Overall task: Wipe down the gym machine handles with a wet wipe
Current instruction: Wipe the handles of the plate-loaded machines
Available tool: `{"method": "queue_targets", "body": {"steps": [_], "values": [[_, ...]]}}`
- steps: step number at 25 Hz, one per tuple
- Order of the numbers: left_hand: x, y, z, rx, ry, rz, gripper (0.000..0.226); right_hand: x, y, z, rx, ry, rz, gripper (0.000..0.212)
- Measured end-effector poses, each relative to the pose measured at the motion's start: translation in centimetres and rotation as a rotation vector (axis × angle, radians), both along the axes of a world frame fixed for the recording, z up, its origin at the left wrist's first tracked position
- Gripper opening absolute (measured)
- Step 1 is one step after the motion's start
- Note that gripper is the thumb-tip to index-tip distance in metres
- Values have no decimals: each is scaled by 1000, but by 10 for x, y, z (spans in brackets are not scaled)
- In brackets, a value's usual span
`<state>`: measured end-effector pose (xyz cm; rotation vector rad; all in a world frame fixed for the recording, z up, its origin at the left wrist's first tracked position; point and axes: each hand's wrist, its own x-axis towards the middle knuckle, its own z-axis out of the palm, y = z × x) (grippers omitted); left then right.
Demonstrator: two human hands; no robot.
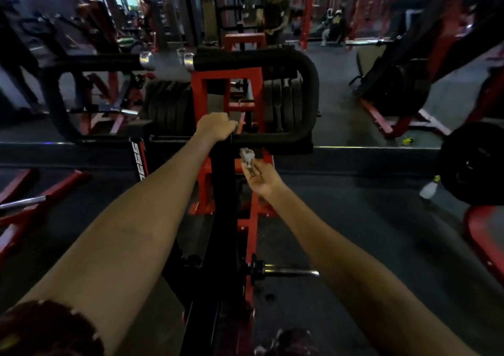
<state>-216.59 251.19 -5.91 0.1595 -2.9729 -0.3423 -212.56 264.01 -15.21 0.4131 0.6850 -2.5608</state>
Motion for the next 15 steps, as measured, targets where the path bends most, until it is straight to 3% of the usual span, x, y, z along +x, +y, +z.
{"method": "queue_targets", "body": {"steps": [5,9,12,15], "values": [[4,-3,-9,-17,94,-27,42,6,-8,8,28,1,-67,19],[14,-7,-28,106,260,-96,38,3,-19,7,-21,14,-34,21],[30,-21,-52,139,332,-54,68,2,-20,14,-30,52,-43,23],[44,-45,-65,-16,284,54,92,6,-14,16,-106,3,-126,21]]}}
